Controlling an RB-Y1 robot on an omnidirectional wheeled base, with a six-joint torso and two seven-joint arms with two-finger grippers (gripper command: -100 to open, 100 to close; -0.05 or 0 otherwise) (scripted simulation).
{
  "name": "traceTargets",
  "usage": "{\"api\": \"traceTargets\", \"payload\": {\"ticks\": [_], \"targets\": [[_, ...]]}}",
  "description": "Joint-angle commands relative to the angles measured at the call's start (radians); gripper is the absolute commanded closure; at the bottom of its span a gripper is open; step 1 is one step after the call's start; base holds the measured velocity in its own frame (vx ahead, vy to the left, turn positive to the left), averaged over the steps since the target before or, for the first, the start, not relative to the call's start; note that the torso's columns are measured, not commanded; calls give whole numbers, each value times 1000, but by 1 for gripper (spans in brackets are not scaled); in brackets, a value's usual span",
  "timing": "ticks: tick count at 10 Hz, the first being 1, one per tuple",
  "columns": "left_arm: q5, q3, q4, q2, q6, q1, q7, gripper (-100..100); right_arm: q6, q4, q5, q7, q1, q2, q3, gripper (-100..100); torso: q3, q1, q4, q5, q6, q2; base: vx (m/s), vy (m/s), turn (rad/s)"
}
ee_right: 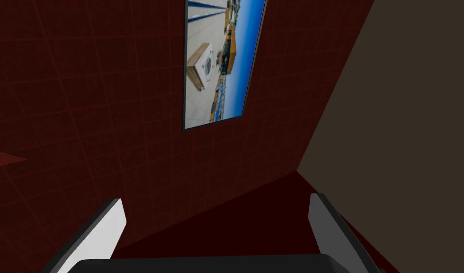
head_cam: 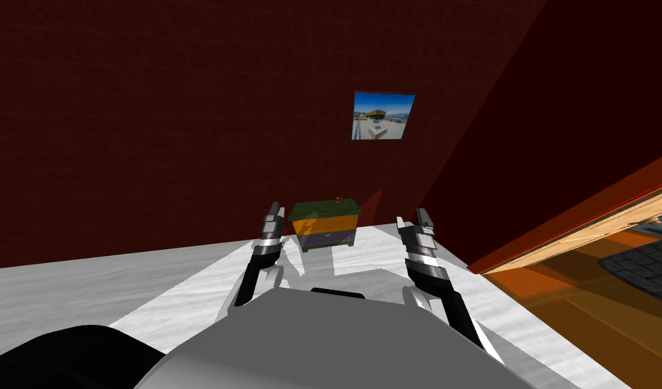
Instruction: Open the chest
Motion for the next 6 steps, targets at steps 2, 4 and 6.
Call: {"api": "traceTargets", "payload": {"ticks": [2,4,6], "targets": [[0,0,0,0,0,0,0,0,0,0,0,0,0,0,0,0,-209,0,105,0,0,104,0,0,0],[0,0,0,0,0,0,0,0,0,0,0,0,0,0,0,0,-497,0,248,0,0,248,0,0,0],[0,0,0,0,0,0,0,0,0,0,0,0,0,0,0,0,-792,0,396,0,0,396,0,0,0]]}}
